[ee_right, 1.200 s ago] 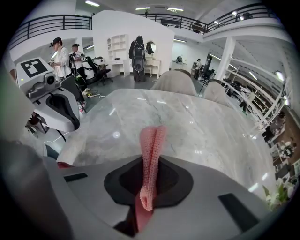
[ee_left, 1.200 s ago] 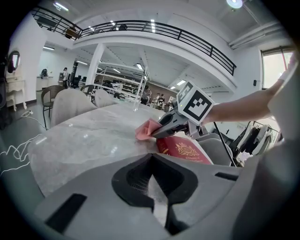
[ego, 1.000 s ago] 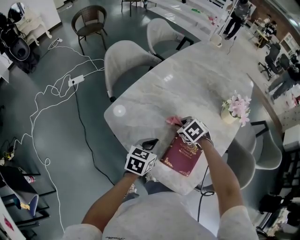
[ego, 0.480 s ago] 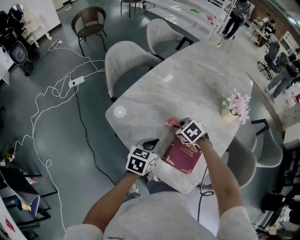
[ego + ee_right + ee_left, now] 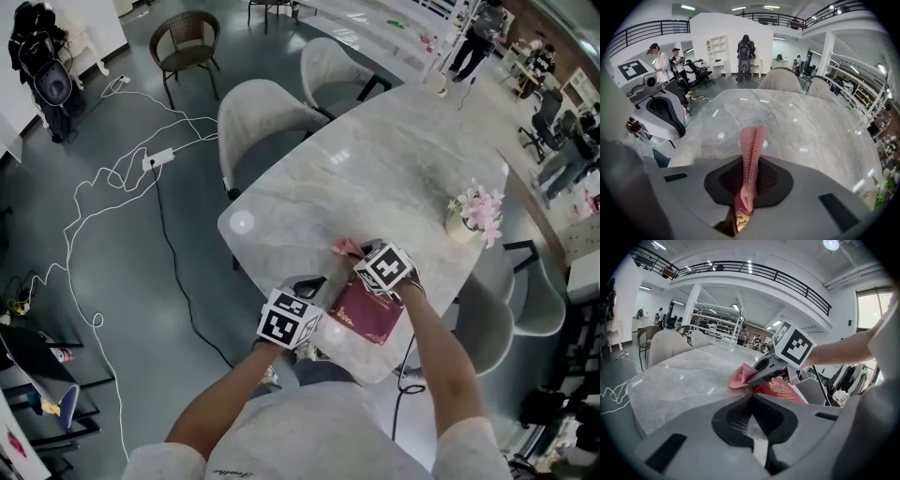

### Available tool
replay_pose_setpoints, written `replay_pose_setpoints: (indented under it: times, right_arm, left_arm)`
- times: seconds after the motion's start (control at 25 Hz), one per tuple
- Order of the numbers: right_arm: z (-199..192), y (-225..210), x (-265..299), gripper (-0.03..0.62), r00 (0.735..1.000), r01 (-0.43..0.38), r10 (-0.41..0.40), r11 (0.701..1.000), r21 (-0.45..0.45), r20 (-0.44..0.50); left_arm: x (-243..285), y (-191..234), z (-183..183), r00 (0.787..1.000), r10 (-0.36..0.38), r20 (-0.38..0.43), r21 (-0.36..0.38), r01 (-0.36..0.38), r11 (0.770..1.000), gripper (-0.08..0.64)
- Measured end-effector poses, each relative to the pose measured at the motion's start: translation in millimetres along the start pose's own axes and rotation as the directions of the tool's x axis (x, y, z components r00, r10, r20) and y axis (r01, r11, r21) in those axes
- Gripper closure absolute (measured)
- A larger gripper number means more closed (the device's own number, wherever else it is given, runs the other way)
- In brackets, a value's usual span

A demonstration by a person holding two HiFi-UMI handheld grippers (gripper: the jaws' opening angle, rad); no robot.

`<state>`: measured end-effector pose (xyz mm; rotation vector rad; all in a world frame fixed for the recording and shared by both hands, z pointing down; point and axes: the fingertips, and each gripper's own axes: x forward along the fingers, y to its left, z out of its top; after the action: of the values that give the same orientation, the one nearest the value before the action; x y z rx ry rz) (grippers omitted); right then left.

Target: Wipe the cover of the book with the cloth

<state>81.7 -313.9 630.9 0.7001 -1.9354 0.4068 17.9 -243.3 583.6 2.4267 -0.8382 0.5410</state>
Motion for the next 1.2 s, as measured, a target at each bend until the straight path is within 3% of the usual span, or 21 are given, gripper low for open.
replay_pose_setpoints:
  times: [1.2]
  right_arm:
    - [-1.6,67.7,-6.2,0.574,1.000,-0.027,0.026,1.000,0.016,0.013]
  left_arm:
    - [-41.4,-11.8,-9.6,0.999,-0.021,0.033,0.046,0.019,0.999,0.554]
